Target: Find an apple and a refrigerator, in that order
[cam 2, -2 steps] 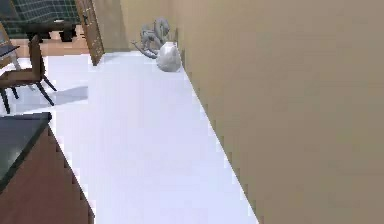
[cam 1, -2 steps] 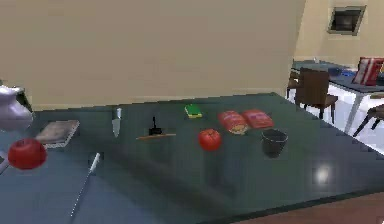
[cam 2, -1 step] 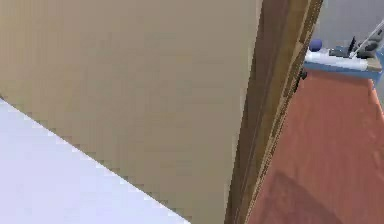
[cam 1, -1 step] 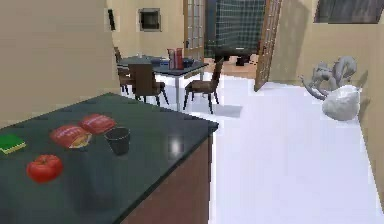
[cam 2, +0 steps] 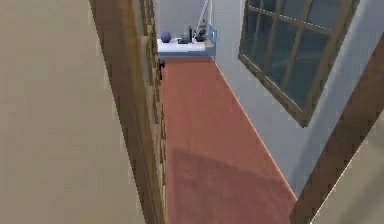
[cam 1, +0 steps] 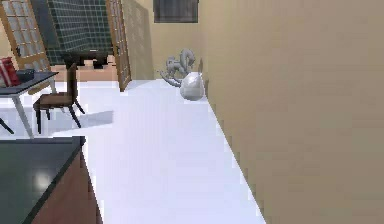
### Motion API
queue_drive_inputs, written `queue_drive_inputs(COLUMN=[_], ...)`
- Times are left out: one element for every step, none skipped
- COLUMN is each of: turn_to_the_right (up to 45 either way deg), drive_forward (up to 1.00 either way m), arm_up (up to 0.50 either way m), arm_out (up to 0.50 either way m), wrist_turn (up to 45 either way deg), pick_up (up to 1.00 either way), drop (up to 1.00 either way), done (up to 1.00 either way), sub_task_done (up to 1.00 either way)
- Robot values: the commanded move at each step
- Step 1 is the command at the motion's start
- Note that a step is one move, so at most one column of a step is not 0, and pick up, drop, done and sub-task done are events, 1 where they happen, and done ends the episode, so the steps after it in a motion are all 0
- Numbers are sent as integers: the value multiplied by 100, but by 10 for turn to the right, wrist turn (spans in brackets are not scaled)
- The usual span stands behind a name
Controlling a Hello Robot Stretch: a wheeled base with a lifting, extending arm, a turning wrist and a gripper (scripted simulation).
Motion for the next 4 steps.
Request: queue_drive_inputs(turn_to_the_right=[0,330,0,-450], drive_forward=[100,0,5,0], arm_up=[0,0,0,0], arm_out=[0,0,0,0], wrist_turn=[0,0,0,0], pick_up=[0,0,0,0], drop=[0,0,0,0], done=[0,0,0,0], sub_task_done=[0,0,0,0])
